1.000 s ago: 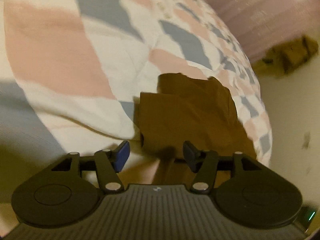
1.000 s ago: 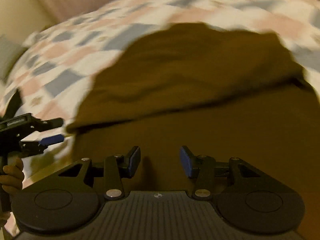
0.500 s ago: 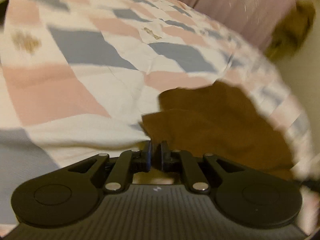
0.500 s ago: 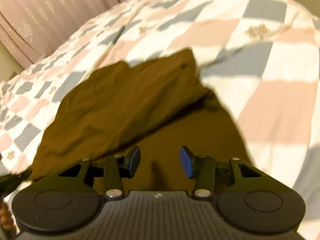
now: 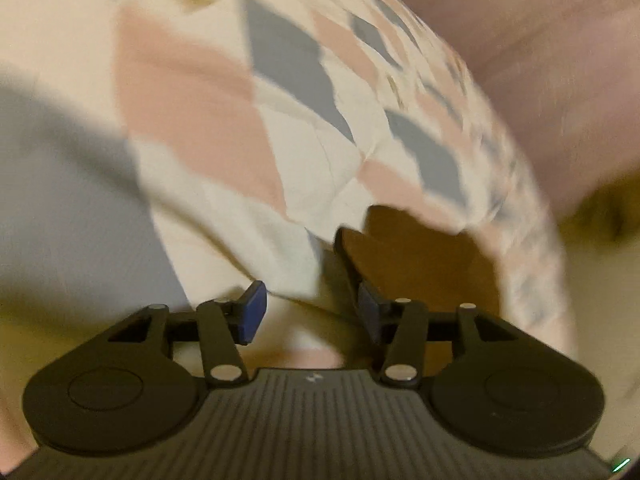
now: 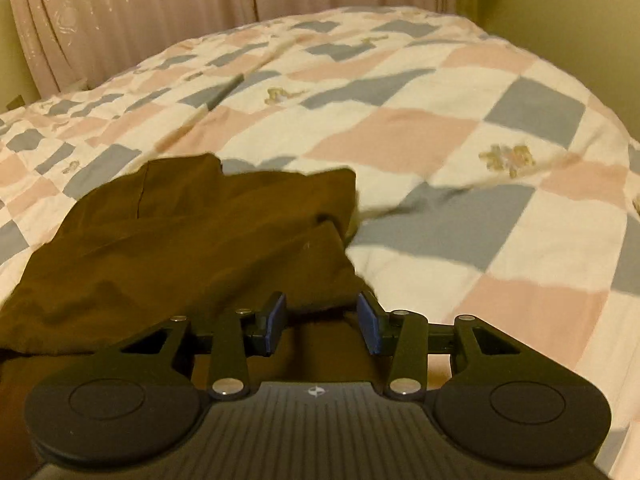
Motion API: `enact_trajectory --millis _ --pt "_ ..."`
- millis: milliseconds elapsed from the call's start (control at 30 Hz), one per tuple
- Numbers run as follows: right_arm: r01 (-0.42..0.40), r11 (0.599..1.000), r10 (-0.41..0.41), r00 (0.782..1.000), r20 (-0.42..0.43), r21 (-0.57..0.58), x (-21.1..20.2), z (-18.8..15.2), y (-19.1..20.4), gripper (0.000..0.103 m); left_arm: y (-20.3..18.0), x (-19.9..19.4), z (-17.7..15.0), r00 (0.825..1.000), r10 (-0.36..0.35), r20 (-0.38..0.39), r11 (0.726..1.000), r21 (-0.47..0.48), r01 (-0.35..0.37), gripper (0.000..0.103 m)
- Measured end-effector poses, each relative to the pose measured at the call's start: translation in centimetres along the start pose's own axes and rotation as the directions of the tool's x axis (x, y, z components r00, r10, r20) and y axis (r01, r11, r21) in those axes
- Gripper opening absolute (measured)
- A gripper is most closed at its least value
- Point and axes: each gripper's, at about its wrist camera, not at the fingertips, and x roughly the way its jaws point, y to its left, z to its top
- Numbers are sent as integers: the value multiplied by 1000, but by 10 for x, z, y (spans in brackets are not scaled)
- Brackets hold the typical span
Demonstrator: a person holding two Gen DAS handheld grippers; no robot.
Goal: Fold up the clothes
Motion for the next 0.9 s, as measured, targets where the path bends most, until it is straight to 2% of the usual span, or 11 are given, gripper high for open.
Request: enact_trajectory --millis 133,267,367,500,567,633,733,800,833,867,900 --pt "-19 1000 20 998 -58 22 4 -12 6 44 23 12 -10 999 -54 2 962 -268 52 48" --pt "-32 999 31 997 -76 -6 4 -14 14 46 39 6 -19 998 -36 51 920 -388 53 47" --pt "-38 999 37 996 -81 -6 5 -13 14 47 39 -2 -22 997 -38 67 915 -398 62 48" --pt "-39 999 41 995 -89 16 8 -15 11 47 25 6 -26 997 -64 45 936 -343 75 49" --pt "-42 999 42 995 -93 8 9 -16 12 53 21 13 -26 995 -83 53 936 -339 96 49" --pt "-46 999 45 994 -97 -15 8 -18 14 54 15 18 -25 994 -92 54 941 -321 104 41" --pt "-48 998 43 994 -96 -50 7 -20 16 54 -6 25 -24 1000 -5 23 978 -208 10 10" --pt "-52 998 48 994 -95 -47 6 -21 14 54 -32 29 -24 991 132 38 991 -28 -131 4" --pt "-56 998 52 994 -95 -41 5 -22 13 54 -52 29 -26 978 191 80 974 107 -199 3" --pt "-60 998 56 994 -94 -35 4 -22 12 54 -77 30 -33 962 234 142 921 283 -267 3" --pt "-65 997 62 994 -93 -30 4 -22 10 54 -104 33 -48 940 259 221 811 478 -336 3"
